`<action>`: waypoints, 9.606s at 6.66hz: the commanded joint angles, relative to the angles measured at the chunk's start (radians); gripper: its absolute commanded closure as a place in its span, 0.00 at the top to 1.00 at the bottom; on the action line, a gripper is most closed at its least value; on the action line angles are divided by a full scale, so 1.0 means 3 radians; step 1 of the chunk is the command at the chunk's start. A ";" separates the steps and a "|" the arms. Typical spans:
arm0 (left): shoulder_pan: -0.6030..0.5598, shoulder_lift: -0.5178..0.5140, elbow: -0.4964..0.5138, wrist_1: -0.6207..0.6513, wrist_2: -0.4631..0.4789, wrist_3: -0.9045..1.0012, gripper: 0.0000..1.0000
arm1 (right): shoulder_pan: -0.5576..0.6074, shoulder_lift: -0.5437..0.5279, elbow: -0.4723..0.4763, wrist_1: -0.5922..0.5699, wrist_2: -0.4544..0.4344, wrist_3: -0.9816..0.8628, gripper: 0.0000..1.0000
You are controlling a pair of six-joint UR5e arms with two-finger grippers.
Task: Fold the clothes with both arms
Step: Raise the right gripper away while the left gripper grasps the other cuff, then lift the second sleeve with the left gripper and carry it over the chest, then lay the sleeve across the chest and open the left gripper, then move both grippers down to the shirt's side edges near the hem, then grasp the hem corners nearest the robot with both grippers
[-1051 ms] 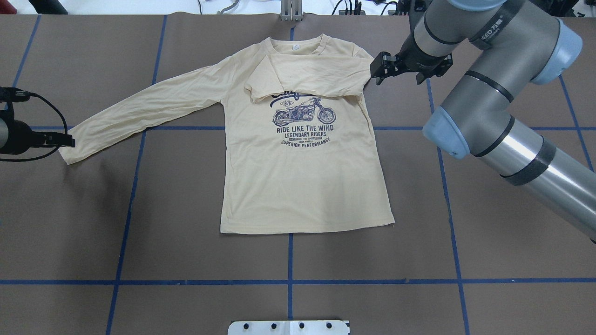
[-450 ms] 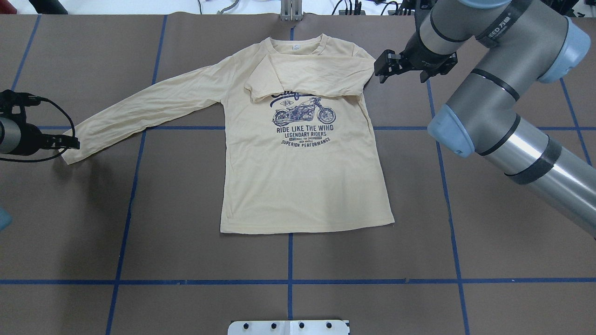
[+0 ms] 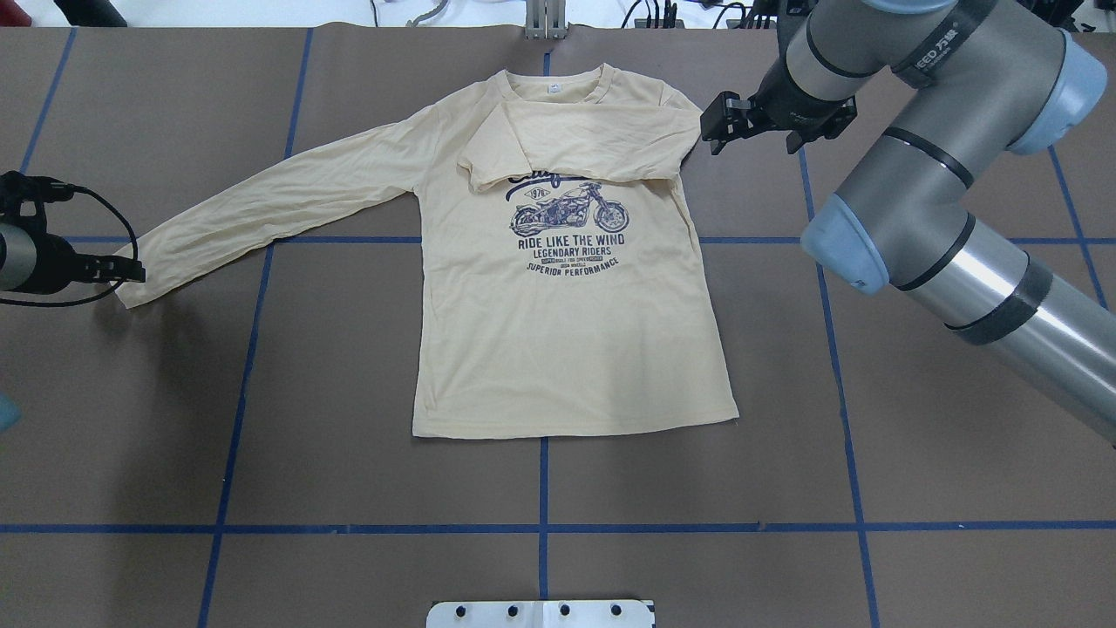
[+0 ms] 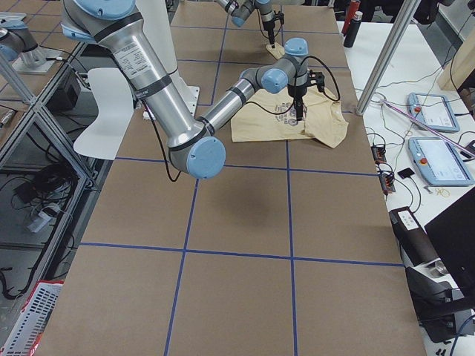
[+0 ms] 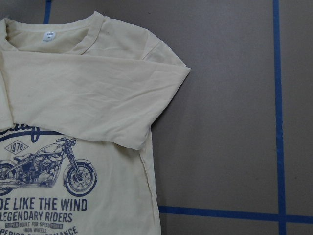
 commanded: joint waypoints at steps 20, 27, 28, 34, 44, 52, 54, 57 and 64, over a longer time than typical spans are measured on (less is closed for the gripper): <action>-0.0277 -0.3181 0.0582 0.0534 -0.1140 -0.2500 0.00 | 0.1074 -0.1359 0.0266 -0.0025 0.0701 -0.1590 1.00; 0.0704 -0.3669 0.1893 -0.0570 0.0417 -0.2495 0.00 | 0.1064 -0.1345 0.0220 -0.0030 0.0731 -0.1585 1.00; 0.0777 -0.3725 0.2021 -0.0627 0.0495 -0.2490 0.00 | 0.1059 -0.1345 0.0215 -0.0025 0.0726 -0.1580 1.00; 0.1074 -0.3874 0.2406 -0.1425 0.0854 -0.2120 1.00 | 0.1049 -0.1273 0.0194 -0.0025 0.0849 -0.1565 1.00; 0.0527 -0.1688 -0.0759 0.0599 -0.0511 -0.1990 1.00 | 0.0488 -0.1263 0.0838 0.0320 0.1575 0.0405 1.00; 0.1079 -0.0729 -0.1547 0.0733 0.0143 -0.1866 1.00 | -0.1119 -0.1258 0.0420 0.1489 0.0113 0.1585 1.00; 0.1079 -0.0730 -0.1547 0.0728 0.0143 -0.1866 1.00 | -0.1181 -0.1242 0.0307 0.1488 0.0062 0.1585 1.00; 0.1079 -0.0740 -0.1547 0.0728 0.0143 -0.1866 1.00 | -0.1257 -0.1242 0.0292 0.1468 0.0046 0.1600 0.94; 0.1079 -0.0735 -0.1542 0.0728 0.0138 -0.1866 1.00 | -0.1293 -0.1252 0.0286 0.1468 0.0016 0.1744 0.48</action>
